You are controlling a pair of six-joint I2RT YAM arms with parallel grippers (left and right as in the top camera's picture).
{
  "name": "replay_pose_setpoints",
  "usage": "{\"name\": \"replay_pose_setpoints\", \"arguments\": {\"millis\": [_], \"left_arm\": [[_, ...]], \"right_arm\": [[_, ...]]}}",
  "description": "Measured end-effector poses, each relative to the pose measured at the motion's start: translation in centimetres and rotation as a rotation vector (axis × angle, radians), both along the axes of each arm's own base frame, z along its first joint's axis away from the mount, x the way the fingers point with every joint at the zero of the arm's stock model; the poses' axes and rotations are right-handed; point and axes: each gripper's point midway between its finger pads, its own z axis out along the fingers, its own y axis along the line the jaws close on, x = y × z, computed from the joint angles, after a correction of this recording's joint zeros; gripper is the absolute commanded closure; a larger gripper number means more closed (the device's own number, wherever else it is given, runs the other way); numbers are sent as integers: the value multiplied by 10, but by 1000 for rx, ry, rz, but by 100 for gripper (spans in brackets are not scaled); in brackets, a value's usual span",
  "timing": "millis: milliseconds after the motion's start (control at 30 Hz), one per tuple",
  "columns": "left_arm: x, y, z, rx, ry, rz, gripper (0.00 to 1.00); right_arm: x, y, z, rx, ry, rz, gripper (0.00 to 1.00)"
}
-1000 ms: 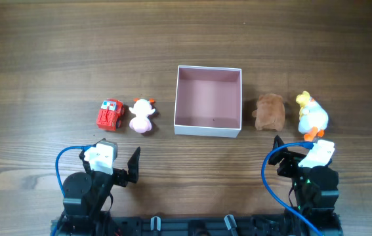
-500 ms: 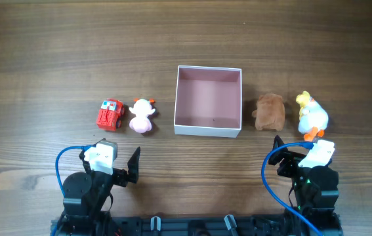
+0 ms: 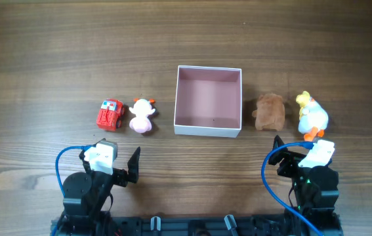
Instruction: Pack container
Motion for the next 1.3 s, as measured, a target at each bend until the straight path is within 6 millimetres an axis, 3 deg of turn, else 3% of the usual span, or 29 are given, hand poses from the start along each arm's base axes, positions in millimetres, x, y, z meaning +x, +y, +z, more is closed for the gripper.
{"name": "replay_pose_setpoints", "arguments": {"millis": [400,633,700,867,1033,1167,1233,1300], "left_arm": [[-1,-4,1,-17,2,-22,0],[-1,-6,6,-135,28,19,0],[-1,-6,16,-170,31,34,0],[5,-5,56,-199,99,61,0],[29,-3,77,-170,298,106,0],[62,-3,81,-134,483,141,0],[83,-2,77,-115,558,159,0],[103,-3,59,-98,647,170,0]], "right_arm": [[0,4,0,201,-12,-77,0],[0,26,6,238,-5,49,1],[-1,29,19,236,2,70,0],[9,32,79,209,61,97,1],[36,34,113,165,257,119,0],[70,34,133,117,384,149,0],[95,35,125,91,471,170,0],[104,35,95,78,583,185,0]]}}
